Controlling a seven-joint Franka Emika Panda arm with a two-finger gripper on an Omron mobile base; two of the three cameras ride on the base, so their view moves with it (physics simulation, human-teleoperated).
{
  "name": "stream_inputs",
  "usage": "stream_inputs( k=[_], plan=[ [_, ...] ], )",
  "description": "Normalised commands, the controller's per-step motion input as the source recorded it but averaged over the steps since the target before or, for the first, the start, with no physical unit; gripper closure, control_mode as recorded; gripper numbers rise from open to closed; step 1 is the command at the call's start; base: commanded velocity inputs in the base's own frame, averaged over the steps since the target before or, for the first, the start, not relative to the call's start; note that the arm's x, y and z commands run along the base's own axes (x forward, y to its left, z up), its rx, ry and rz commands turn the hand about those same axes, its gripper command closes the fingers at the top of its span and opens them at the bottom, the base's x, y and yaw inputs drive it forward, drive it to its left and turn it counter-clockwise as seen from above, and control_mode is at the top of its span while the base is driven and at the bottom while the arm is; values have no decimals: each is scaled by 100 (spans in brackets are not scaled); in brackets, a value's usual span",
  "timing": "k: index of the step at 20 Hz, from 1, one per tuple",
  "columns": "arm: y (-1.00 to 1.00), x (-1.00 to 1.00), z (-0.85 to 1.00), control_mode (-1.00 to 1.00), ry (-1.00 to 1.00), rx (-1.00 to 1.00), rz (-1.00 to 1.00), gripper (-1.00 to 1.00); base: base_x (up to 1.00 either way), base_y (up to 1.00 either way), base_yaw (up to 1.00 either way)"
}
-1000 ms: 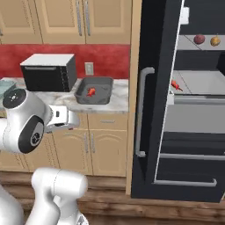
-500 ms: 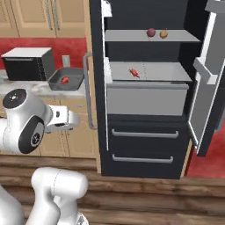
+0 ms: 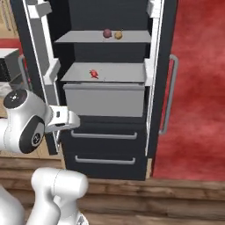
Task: Place one onion and one fish in each tupperware on the nearby counter, to pack two identical lunches.
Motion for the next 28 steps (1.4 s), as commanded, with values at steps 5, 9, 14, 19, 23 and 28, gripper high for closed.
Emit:
stream_inputs(
  k=[5, 9, 14, 19, 23, 28],
  plan=[
    [0, 0, 0, 100, 0, 0, 0, -100, 98, -31, 0],
    [0, 0, 0, 100, 0, 0, 0, -100, 100, 28, 0],
    [0, 0, 0, 100, 0, 0, 0, -100, 100, 7, 0],
    [0, 0, 0, 100, 0, 0, 0, -100, 98, 3, 0],
    [0, 22, 19, -100, -10, 3, 0, -100, 0, 0, 0],
    [0, 4, 63, -100, -26, 6, 1, -100, 0, 0, 0]
  ],
)
